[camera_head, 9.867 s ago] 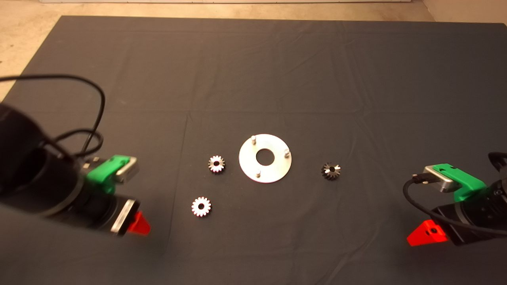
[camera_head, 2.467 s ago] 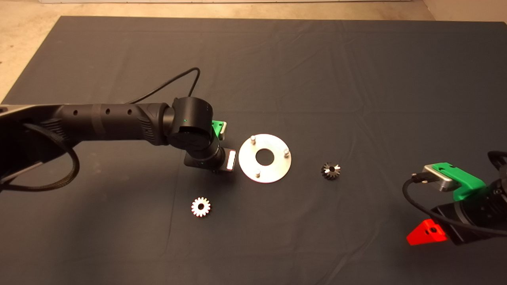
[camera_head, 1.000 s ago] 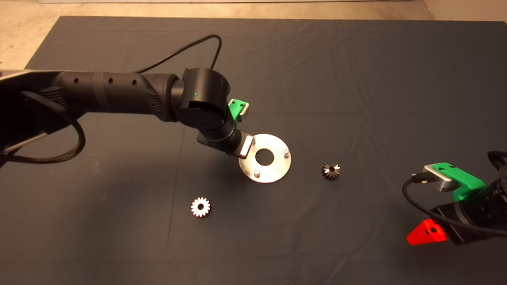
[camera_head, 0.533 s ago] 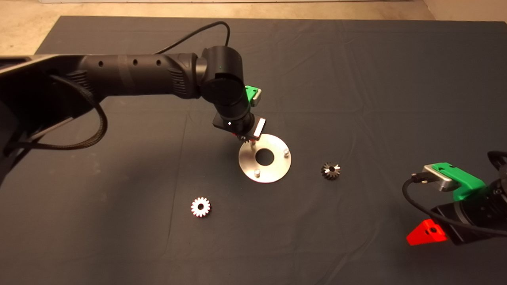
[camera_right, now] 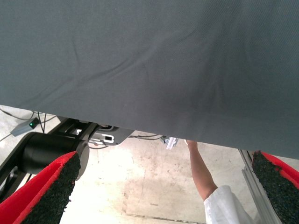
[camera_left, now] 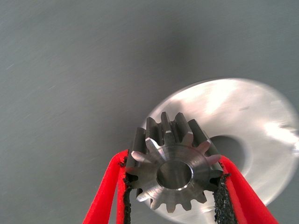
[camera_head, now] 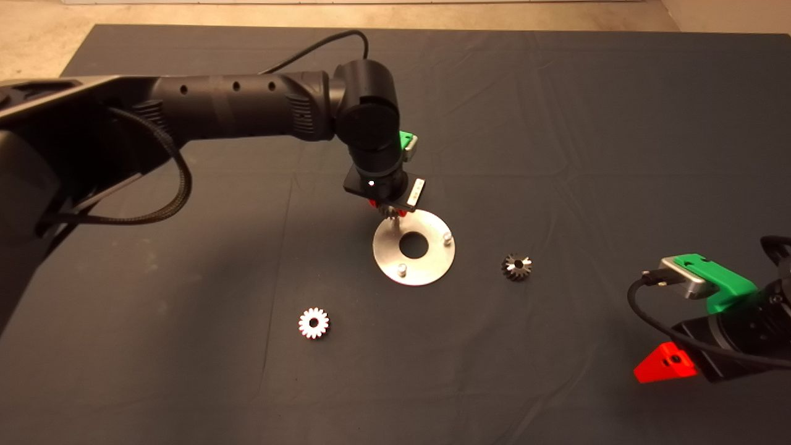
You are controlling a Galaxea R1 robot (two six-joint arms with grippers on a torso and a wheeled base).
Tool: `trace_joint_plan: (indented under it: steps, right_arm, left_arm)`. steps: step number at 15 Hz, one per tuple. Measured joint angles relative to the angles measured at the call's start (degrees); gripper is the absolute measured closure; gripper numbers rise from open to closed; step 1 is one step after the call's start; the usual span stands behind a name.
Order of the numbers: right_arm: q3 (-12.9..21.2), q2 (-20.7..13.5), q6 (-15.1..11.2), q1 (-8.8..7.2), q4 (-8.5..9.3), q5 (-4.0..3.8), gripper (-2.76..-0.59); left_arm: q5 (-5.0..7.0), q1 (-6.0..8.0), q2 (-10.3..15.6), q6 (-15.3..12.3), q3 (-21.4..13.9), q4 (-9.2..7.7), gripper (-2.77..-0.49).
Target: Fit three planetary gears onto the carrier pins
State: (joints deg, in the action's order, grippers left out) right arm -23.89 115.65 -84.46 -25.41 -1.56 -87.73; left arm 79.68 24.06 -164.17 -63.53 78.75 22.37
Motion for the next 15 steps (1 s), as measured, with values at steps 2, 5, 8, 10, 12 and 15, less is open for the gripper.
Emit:
trace_joint_plan:
  steps: [2,5,8,10,12,15]
  right_arm:
    - [0.00,0.02,0.00,0.00,0.00,-0.03,-2.73]
    - [0.00,0.04,0.00,0.00,0.02,-0.09,-2.73]
    - [0.00,0.06,0.00,0.00,0.00,-0.08,-2.73]
    - [0.00,0.04,0.00,0.00,0.00,-0.08,-2.73]
    - [0.00,0.06,0.00,0.00,0.00,-0.08,-2.73]
    - [0.00,0.04,0.00,0.00,0.00,-0.08,-2.73]
  left_arm:
    - [-0.18,0.10,-1.02,0.02,0.31,-0.38,-0.86]
    - [1.82,0.07,-1.21,0.00,1.51,-0.52,-0.86]
    - [5.28,0.07,-1.24,-0.23,2.54,-0.51,-0.86]
    - [5.71,0.07,-1.24,-1.33,2.56,-0.51,-0.86]
    - [6.14,0.10,-1.23,-1.79,2.56,-0.51,-0.86]
    - [6.23,0.10,-1.24,-2.82,2.56,-0.51,-0.86]
